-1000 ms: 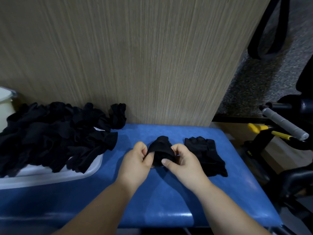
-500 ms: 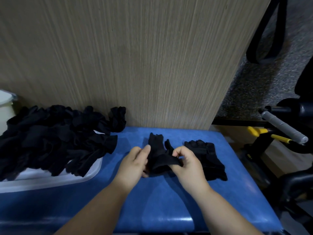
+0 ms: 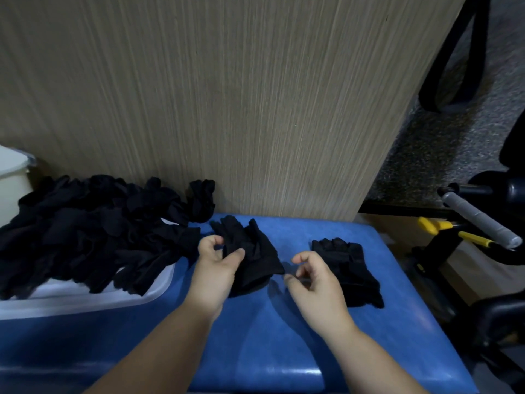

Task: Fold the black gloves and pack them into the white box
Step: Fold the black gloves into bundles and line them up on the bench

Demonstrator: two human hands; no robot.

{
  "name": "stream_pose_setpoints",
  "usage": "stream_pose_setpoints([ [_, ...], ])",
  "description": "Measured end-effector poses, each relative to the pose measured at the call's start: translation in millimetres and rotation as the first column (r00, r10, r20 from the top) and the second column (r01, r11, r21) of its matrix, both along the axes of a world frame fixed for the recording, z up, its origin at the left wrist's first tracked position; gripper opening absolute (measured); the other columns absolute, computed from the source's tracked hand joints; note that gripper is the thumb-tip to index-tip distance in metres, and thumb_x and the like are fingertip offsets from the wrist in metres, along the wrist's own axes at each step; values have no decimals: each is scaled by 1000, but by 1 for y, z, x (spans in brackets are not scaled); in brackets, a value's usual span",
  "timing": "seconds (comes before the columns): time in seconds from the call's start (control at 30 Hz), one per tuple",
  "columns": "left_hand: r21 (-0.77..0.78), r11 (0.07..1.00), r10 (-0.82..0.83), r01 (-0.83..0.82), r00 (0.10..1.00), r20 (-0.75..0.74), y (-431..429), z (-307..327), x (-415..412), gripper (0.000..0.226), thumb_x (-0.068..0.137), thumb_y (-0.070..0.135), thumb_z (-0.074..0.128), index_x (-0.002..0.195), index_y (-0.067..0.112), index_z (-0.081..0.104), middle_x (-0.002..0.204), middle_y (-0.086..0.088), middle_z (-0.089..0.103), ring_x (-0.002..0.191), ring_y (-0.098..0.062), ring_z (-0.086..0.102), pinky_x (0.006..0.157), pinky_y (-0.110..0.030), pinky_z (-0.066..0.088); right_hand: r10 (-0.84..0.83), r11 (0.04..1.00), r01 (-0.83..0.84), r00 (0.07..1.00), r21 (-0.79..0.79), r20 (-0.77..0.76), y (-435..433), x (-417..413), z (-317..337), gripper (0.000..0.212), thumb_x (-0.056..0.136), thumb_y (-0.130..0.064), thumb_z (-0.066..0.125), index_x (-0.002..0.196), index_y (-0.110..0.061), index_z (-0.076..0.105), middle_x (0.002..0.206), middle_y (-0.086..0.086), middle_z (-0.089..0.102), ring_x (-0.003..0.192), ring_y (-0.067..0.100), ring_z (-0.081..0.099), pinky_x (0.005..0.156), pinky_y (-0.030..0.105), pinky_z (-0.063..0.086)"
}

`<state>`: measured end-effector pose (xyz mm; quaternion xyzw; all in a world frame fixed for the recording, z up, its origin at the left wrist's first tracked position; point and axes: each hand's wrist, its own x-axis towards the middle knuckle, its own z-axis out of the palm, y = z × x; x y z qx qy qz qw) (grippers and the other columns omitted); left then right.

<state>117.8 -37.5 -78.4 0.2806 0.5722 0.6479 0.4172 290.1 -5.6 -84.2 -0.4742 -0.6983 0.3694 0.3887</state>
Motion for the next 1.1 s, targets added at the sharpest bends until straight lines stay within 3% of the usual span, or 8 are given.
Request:
stream_pose_setpoints([
  [0.07, 24, 999, -26, 26, 1000, -14, 0, -2, 3, 31, 92, 11, 61, 113, 21, 41, 99, -1, 71, 93, -16, 68, 82, -34, 53, 60, 978, -104, 971, -183, -232, -3, -3, 7, 16, 87, -18, 67, 96, -20, 54, 86, -1, 59, 76, 7, 59, 73, 22, 49],
  [0.17, 15, 999, -32, 34, 997, -73, 2, -8, 9, 32, 90, 9, 62, 104, 28, 40, 94, 2, 71, 88, -15, 67, 80, -35, 52, 83, 883, -290, 870, -370, -485, -5, -8, 14, 36, 77, -35, 65, 102, -14, 50, 80, -1, 63, 76, 16, 65, 73, 36, 52],
  [0.37, 22, 1000, -18, 19, 998, -64, 0, -8, 10, 30, 93, 6, 56, 110, 26, 41, 90, 1, 70, 86, -17, 67, 77, -37, 53, 114, 904, -205, 962, -375, -250, -5, -14, 15, 35, 86, -3, 67, 110, -18, 46, 74, 7, 61, 61, 13, 65, 56, 20, 48],
  [0.53, 22, 1000, -15, 15, 1000, 26, 1, -5, 9, 34, 96, 7, 52, 122, 25, 42, 86, 7, 73, 90, -19, 69, 86, -43, 54, 117, 925, -178, 974, -335, -193, -3, -11, 14, 32, 85, -14, 70, 107, -31, 53, 70, 6, 50, 61, 13, 59, 63, 24, 47],
  [0.67, 41, 992, -117, 116, 992, 46, 2, -3, 11, 47, 97, 4, 49, 128, 38, 39, 94, 6, 72, 93, -16, 70, 83, -37, 55, 84, 922, -192, 946, -337, -312, 0, -14, 11, 8, 91, -37, 59, 97, -41, 60, 78, 6, 57, 73, 19, 52, 70, 36, 42],
  [0.87, 72, 976, -207, 205, 978, 28, 4, -2, 20, 66, 96, -4, 46, 132, 48, 33, 111, -4, 67, 102, -16, 65, 93, -34, 51, -14, 954, -61, 969, -292, -247, 8, -7, 7, 27, 93, -7, 56, 90, -33, 63, 73, 3, 52, 62, 15, 46, 57, 26, 41],
  [1.0, 0, 980, -188, 201, 916, -355, 6, -10, 15, 65, 92, 2, 52, 119, 60, 40, 121, 4, 63, 107, -10, 62, 98, -33, 49, -44, 991, 45, 999, -125, 10, 12, -6, 6, 29, 93, -8, 57, 93, -35, 65, 93, -9, 63, 74, -3, 54, 69, 7, 41],
  [1.1, -107, 992, -121, 60, 614, -780, 7, -16, 11, 44, 90, 15, 60, 125, 40, 52, 139, 10, 40, 122, -14, 48, 104, -29, 41, -32, 999, 28, 959, 20, 283, 14, -6, 5, 31, 95, -12, 53, 117, -33, 62, 113, -10, 52, 92, -1, 53, 79, 1, 36],
])
